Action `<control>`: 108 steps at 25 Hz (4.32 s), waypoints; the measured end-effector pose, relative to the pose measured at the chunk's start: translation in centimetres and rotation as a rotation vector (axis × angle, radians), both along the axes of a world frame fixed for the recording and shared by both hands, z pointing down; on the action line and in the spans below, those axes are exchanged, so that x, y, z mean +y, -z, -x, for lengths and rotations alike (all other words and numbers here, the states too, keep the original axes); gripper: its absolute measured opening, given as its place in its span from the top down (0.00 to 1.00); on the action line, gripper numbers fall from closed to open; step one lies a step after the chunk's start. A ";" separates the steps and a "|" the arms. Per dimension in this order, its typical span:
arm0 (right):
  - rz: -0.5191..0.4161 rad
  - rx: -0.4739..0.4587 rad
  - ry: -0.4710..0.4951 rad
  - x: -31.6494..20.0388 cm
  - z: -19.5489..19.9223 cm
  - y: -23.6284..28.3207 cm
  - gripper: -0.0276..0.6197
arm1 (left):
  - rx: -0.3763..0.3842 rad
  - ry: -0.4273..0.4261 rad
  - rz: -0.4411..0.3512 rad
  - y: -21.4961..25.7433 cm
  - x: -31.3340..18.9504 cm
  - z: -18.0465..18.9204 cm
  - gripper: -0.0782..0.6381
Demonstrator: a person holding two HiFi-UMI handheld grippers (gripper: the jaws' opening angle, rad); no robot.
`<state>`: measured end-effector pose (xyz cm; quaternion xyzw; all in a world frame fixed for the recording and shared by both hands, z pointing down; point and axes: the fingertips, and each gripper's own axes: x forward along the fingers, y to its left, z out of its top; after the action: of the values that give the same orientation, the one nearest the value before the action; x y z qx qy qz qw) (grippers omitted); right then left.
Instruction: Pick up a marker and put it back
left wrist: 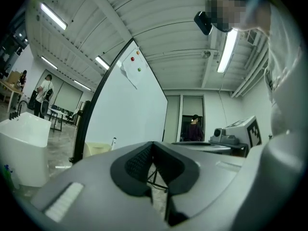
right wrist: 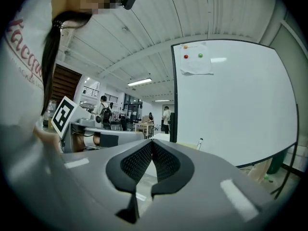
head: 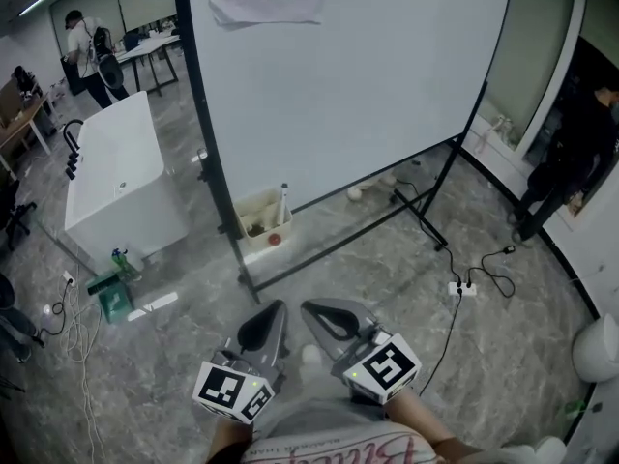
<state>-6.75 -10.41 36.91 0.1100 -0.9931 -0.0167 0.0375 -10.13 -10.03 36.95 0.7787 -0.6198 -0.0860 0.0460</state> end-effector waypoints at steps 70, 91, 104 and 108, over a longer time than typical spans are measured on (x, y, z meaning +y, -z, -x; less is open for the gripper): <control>0.116 -0.212 -0.016 -19.6 11.3 5.4 0.86 | -0.006 0.134 -0.093 4.4 -15.3 12.9 0.89; 0.484 0.004 -0.158 -23.5 12.9 -6.6 0.85 | 0.020 0.112 -0.057 2.8 -15.0 12.3 0.89; 0.263 -0.054 -0.153 -23.5 12.1 -3.3 0.65 | 0.050 0.135 -0.064 2.8 -13.8 12.7 0.89; 0.185 -0.135 -0.161 -23.3 10.5 0.5 0.64 | 0.051 0.131 -0.064 2.8 -13.8 12.8 0.89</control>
<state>-17.21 -33.71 36.38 0.1862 -0.9786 0.0855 -0.0181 -22.95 -23.87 34.12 0.7351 -0.6650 -0.1283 0.0312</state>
